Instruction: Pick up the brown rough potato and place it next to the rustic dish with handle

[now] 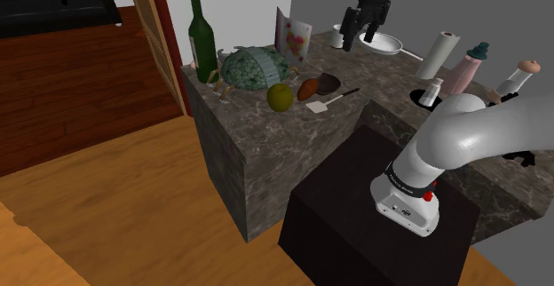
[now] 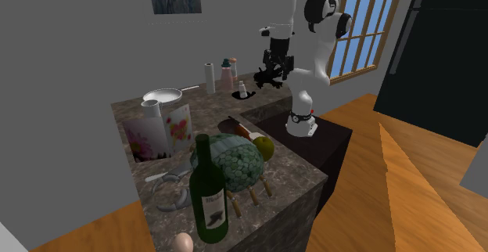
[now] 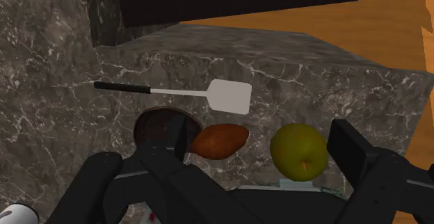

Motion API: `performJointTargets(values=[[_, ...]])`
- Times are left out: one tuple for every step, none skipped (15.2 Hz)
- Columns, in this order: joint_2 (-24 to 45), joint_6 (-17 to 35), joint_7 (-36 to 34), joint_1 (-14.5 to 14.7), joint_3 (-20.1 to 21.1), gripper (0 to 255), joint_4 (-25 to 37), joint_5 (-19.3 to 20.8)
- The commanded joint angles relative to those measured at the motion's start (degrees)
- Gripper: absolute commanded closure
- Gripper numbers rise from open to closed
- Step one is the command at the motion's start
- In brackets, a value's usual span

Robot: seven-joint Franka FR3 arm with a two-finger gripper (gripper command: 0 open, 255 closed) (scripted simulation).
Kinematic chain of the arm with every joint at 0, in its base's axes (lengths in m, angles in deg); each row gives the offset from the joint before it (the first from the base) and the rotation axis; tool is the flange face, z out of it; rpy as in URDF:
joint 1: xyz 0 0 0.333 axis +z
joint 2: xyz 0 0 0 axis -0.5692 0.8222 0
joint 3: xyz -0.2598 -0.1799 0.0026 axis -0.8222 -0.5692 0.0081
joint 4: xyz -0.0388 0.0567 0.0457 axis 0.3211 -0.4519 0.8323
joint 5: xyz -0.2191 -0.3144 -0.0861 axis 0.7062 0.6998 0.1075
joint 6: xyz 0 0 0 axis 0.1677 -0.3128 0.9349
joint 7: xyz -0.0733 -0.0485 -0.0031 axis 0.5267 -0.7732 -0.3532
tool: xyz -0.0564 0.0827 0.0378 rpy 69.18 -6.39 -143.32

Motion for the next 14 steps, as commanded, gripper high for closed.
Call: performJointTargets(values=[[0.0, 0.0, 0.0, 0.0, 0.0, 0, 0.0, 0.0], [0.13, 2.63, -2.78, -0.77, 0.95, 0, -1.77, -0.26], [0.4, 5.27, -5.54, -1.58, 1.94, 0, -3.44, -0.51], [0.8, 7.93, -8.32, -2.4, 2.94, 0, -4.99, -0.72], [1.35, 10.6, -11.09, -3.24, 3.95, 0, -6.43, -0.9], [2.05, 13.29, -13.9, -4.08, 4.97, 0, -7.75, -1.02], [2.88, 15.98, -16.72, -4.97, 6.01, 0, -8.96, -1.1], [3.86, 18.68, -19.56, -5.89, 7.07, 0, -10.04, -1.11], [4.97, 21.37, -22.45, -6.85, 8.13, 0, -11.01, -1.06], [6.21, 24.05, -25.35, -7.88, 9.24, 0, -11.86, -0.94], [7.59, 26.71, -28.33, -8.94, 10.33, 0, -12.59, -0.72], [9.08, 29.35, -31.34, -10.09, 11.47, 0, -13.2, -0.41], [10.68, 31.95, -34.43, -11.31, 12.62, 0, -13.68, 0.02], [12.38, 34.5, -37.58, -12.63, 13.81, 0, -14.05, 0.57]])
